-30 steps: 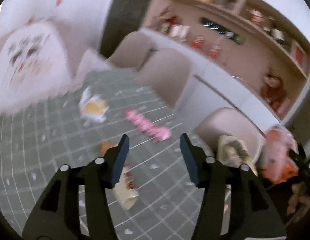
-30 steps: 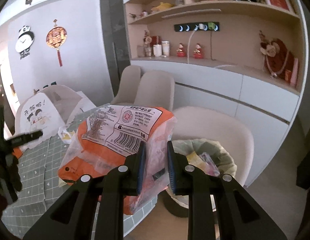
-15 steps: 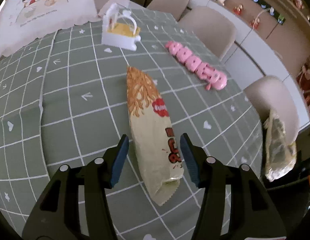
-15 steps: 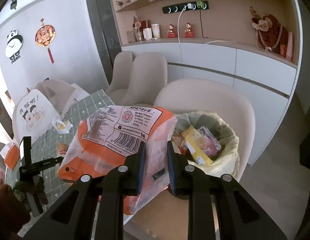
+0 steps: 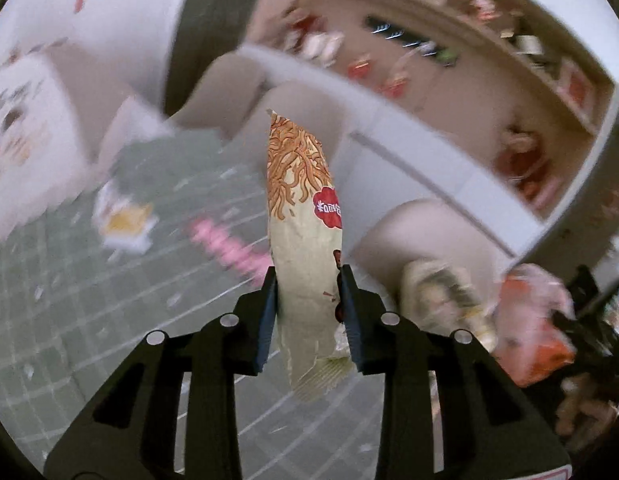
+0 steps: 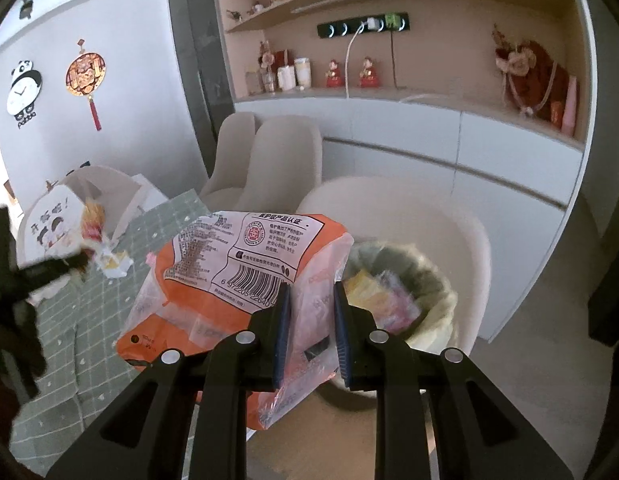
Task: Collect trash
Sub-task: 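Carry the orange bag and long snack bag over the bin and release both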
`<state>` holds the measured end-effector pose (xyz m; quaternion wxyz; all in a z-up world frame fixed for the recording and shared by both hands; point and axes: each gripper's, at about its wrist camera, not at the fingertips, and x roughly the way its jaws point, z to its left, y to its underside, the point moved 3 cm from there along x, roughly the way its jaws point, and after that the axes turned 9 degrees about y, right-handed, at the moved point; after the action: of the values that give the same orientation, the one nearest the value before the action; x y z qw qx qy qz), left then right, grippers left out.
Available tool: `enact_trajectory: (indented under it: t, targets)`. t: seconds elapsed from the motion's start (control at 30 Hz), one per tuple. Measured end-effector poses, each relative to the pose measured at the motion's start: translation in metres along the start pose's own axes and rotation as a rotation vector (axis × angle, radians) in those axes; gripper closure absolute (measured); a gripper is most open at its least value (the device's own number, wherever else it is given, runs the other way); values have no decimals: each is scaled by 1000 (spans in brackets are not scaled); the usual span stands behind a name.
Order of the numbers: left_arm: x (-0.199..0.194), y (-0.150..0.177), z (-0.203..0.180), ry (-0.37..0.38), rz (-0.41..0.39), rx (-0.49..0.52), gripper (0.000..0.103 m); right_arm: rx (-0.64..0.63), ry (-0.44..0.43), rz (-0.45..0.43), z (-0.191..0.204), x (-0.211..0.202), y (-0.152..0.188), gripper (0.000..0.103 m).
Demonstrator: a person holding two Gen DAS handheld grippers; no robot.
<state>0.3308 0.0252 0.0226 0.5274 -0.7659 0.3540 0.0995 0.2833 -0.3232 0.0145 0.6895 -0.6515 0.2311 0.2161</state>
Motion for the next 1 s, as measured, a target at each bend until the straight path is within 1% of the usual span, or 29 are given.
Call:
enact_trajectory:
  t: [0.03,0.17,0.27,0.37,0.43,0.53,0.63,0.7,0.8,0.87,0.93,1.0]
  targets:
    - [1,-9,-17,42,-9,25,74,-8,16,-15,-6,0,-7,82]
    - [18,-27,-62,165,-2,67,73,-38,89,-55,-30,5,-31,82]
    - [41,-31,-91,216,26,95,73,-42,137,-47,-55,21,-42,82]
    - [62,-28,-112,236,58,110,73,-67,195,-16,-79,48,-47,82]
    - [75,-23,-120,238,84,112,73,-79,205,16,-90,69,-46,82]
    - [105,-14,-128,221,142,109,73,-92,189,75,-98,105,-36,82]
    - [128,-5,-131,201,190,96,73,-97,141,136,-96,142,-22,82]
    - [141,-1,-131,189,215,89,73,-127,118,188,-88,168,-6,82]
    - [160,4,-132,179,253,85,73,-182,122,265,-81,203,18,82]
    - [171,7,-134,188,281,78,73,-194,129,308,-84,221,29,82]
    - [183,12,-138,213,315,72,73,-191,129,345,-87,234,36,82]
    - [195,16,-144,246,351,65,73,-167,105,363,-92,240,39,82]
